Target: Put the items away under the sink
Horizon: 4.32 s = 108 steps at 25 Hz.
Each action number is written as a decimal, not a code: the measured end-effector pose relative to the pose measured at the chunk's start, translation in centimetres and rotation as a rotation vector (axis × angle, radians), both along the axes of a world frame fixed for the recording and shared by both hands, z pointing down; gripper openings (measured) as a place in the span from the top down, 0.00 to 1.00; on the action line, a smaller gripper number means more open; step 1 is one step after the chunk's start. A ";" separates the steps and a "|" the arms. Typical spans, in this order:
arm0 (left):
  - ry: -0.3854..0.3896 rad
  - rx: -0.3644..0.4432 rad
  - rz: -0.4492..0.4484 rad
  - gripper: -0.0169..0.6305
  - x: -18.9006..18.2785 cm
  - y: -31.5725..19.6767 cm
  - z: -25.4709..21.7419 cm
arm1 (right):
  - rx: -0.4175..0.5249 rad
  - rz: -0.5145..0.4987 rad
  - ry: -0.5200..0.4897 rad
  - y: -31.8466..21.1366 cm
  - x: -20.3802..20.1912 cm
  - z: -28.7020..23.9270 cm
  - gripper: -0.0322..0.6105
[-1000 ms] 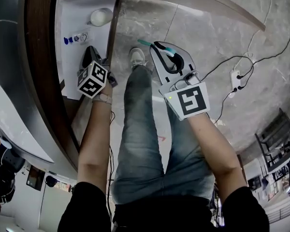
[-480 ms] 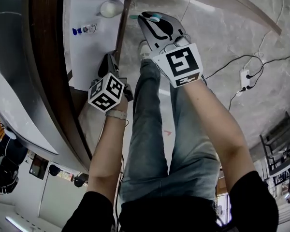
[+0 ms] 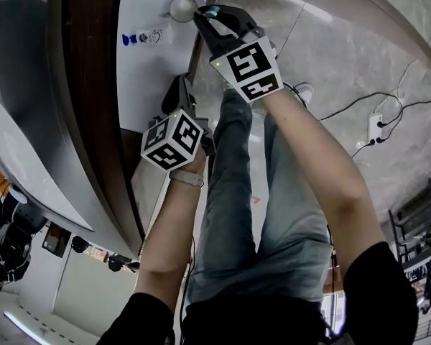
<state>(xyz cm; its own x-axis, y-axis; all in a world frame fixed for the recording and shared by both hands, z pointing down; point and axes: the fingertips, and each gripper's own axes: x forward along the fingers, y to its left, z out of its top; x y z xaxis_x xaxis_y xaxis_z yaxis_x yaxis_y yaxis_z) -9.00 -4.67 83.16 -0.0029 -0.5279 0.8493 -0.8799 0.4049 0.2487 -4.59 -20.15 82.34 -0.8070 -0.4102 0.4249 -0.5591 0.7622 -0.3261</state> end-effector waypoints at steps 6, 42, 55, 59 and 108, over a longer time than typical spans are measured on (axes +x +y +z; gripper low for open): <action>0.031 0.007 0.005 0.93 -0.2 -0.9 -0.1 | -0.021 -0.040 0.077 0.0 -2.2 3.4 0.87; 0.047 0.020 0.037 0.93 -0.9 -0.8 -1.0 | -0.154 -0.099 0.239 1.2 -5.3 8.6 0.63; 0.019 0.072 0.090 0.93 2.2 -2.8 -5.1 | -0.139 -0.017 0.201 1.3 1.4 1.9 0.63; 0.023 0.097 0.119 0.93 3.5 -3.3 -6.9 | -0.137 0.016 0.181 1.8 3.8 -1.5 0.63; -0.065 0.680 0.637 0.93 17.7 -8.1 -54.8 | 0.259 0.399 -0.030 6.9 29.9 -56.7 0.85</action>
<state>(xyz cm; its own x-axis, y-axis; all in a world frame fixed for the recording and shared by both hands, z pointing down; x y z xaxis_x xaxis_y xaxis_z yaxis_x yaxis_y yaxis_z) 8.68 -12.78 28.33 0.4214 -0.8301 0.3651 -0.9064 -0.3732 0.1976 25.30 -13.29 25.69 -0.5749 -0.7802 0.2464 -0.8182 0.5479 -0.1740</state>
